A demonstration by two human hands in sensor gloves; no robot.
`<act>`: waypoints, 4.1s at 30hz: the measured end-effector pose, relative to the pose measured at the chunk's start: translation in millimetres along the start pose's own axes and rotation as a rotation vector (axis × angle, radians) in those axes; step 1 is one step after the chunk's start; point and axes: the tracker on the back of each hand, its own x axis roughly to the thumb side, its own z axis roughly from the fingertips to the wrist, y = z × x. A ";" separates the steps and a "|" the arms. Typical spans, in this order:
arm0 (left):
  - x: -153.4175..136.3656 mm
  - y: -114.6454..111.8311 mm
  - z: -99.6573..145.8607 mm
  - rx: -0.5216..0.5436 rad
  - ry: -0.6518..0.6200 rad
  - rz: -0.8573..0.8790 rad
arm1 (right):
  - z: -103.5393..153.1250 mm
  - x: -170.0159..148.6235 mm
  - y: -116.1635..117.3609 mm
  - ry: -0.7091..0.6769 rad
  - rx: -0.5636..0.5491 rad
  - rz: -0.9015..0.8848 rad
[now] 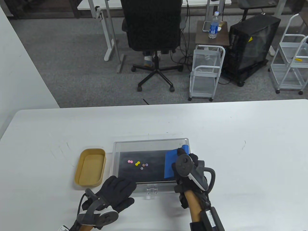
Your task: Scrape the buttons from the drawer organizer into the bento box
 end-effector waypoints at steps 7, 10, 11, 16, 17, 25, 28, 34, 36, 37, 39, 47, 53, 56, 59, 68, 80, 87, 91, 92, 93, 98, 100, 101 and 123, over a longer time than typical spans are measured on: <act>0.5 0.1 -0.2 0.001 -0.008 -0.006 | -3.5 39.9 8.1 -0.045 0.034 0.028; 0.4 0.1 -0.1 0.000 -0.007 -0.006 | -5.8 54.8 14.6 -0.068 0.043 0.023; 0.4 0.1 -0.1 0.000 -0.007 -0.005 | -6.9 59.1 17.1 -0.069 0.051 0.010; 0.8 0.2 -0.1 0.001 -0.010 -0.008 | -10.1 74.0 22.0 -0.081 0.062 0.007; 0.8 0.1 0.0 0.001 -0.010 -0.007 | -10.9 77.0 22.9 -0.084 0.064 0.006; 0.6 0.0 -0.1 -0.004 -0.007 -0.007 | -18.2 96.7 29.3 -0.111 0.109 -0.036; 0.8 0.8 0.0 -0.004 -0.005 -0.012 | -20.1 104.7 30.1 -0.118 0.120 -0.036; 0.3 5.1 0.8 0.011 0.005 -0.030 | -25.0 116.1 35.9 -0.128 0.137 -0.069; -0.1 4.7 0.5 0.009 0.006 -0.031 | -26.8 118.8 38.1 -0.124 0.144 -0.087; -0.1 4.6 0.4 0.007 0.006 -0.030 | -27.5 120.4 38.5 -0.126 0.144 -0.086; -0.1 4.3 0.2 0.000 0.007 -0.027 | -28.5 124.1 38.4 -0.132 0.145 -0.077; -1.6 6.0 -0.3 -0.039 0.022 -0.044 | -27.0 135.7 44.6 -0.168 0.155 -0.079; -3.8 8.8 0.3 -0.044 0.039 -0.074 | -25.5 151.7 49.6 -0.212 0.178 -0.069; -5.4 8.3 0.4 -0.047 0.046 -0.069 | -23.4 158.1 52.5 -0.229 0.189 -0.071; -5.9 8.0 0.4 -0.054 0.049 -0.064 | -22.3 158.2 53.1 -0.228 0.189 -0.080; -21.6 11.4 2.4 -0.008 0.097 -0.084 | -19.4 135.7 41.5 -0.176 0.103 -0.197; -89.7 9.1 23.2 0.012 0.399 -0.071 | -14.9 123.7 33.7 -0.164 0.068 -0.221; -133.5 -10.2 41.8 -0.093 0.646 -0.076 | -13.3 113.6 29.3 -0.145 0.048 -0.267; -155.5 -23.8 54.3 -0.208 0.811 -0.106 | -12.5 109.8 27.3 -0.140 0.041 -0.284; -161.1 -28.1 58.6 -0.231 0.854 -0.108 | -12.4 109.3 27.2 -0.140 0.041 -0.286; -164.5 -31.0 61.2 -0.243 0.883 -0.109 | -12.4 109.1 27.2 -0.140 0.041 -0.288; -181.2 -53.7 75.2 -0.395 1.055 -0.057 | -12.8 107.7 27.1 -0.139 0.041 -0.296; -184.5 -61.4 79.3 -0.443 1.091 -0.039 | -12.8 107.1 27.1 -0.138 0.039 -0.298; -185.4 -63.8 81.1 -0.452 1.108 -0.019 | -12.8 106.8 27.2 -0.138 0.039 -0.298; -183.3 -49.1 71.7 -0.300 1.083 0.062 | -11.8 107.2 28.9 -0.143 0.030 -0.277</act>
